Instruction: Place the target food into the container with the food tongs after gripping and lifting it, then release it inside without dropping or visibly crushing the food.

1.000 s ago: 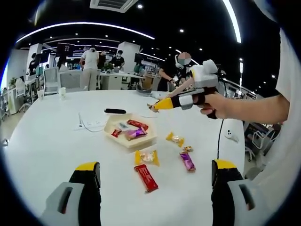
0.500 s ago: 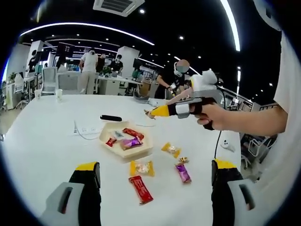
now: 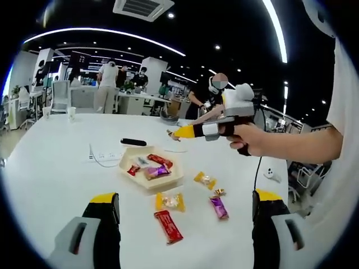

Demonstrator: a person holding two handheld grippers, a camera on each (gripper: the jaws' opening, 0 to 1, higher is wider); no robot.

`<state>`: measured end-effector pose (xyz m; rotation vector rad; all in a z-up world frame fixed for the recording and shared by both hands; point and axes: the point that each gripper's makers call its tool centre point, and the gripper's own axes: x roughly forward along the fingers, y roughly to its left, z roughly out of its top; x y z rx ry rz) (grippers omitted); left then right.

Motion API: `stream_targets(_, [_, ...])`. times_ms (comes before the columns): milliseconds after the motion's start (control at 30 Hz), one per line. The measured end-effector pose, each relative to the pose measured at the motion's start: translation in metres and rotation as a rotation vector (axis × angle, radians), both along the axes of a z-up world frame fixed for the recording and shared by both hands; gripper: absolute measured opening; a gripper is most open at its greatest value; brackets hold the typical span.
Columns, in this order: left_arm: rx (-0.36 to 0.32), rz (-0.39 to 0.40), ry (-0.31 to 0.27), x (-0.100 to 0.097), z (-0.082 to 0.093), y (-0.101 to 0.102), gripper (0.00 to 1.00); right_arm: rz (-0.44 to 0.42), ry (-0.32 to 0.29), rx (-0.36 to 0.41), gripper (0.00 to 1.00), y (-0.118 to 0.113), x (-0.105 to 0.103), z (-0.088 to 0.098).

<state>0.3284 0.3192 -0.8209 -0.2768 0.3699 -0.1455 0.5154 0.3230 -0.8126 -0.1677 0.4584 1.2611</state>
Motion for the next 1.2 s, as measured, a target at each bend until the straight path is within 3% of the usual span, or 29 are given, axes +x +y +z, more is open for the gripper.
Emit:
stream_targets(433, [0.008,0.021,0.011,-0.01,-0.001,0.008,0.99,0.0,-0.005,-0.025,0.19,0.007,0.006,-0.013])
stream_targets(1200, [0.003,0.043,0.023,-0.013,-0.006,0.014,0.99,0.012,0.004,-0.019,0.19,0.029,0.006,-0.016])
